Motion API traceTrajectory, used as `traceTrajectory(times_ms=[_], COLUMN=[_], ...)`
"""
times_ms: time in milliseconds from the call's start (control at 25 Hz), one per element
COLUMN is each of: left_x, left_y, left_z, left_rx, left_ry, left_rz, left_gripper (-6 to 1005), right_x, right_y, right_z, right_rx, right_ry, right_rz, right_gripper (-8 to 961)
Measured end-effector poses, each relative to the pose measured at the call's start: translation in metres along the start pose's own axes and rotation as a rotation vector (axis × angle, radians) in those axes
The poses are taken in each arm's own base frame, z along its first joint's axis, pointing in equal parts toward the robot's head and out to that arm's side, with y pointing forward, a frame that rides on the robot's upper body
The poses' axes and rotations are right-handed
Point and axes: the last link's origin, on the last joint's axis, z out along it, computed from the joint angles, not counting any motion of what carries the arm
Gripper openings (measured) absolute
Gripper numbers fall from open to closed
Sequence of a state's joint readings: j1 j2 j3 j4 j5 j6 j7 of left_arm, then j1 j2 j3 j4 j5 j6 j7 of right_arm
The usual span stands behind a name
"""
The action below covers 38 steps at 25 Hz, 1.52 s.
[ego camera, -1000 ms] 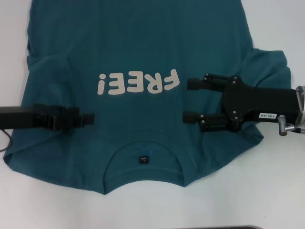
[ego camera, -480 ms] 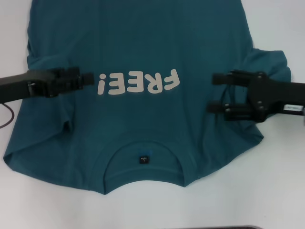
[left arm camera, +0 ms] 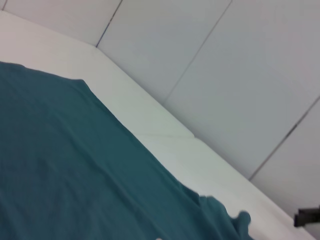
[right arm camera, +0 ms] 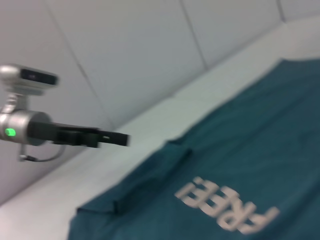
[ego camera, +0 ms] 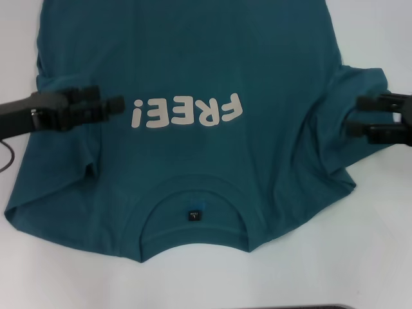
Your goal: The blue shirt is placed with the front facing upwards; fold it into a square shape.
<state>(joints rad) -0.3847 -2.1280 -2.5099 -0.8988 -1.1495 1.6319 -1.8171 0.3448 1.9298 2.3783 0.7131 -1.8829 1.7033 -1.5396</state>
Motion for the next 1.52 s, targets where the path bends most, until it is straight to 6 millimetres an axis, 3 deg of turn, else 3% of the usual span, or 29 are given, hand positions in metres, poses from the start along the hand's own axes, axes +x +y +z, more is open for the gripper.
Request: traceTrajectory(times_ms=[360,840,1520], left_x=[-0.010,-0.013,-0.014], left_y=[0.004,0.003,0.000], left_z=[-0.005,-0.004,-0.006], left_rx=[-0.033,-0.027,-0.018], left_ry=[-0.055,-0.054,-0.050], left_rz=[0.023,0.018,0.018], left_gripper=[907,908,907], right_x=[-0.004,-0.005,0.012], right_y=[-0.024,-0.050,-0.064], right_z=[-0.029,-0.045,-0.014], right_rx=[0.202,0.408,0.470], right_ry=[0.135,0.051,0.064], right_rz=[0.172,0.310,0.371], right_gripper=[831,822,810])
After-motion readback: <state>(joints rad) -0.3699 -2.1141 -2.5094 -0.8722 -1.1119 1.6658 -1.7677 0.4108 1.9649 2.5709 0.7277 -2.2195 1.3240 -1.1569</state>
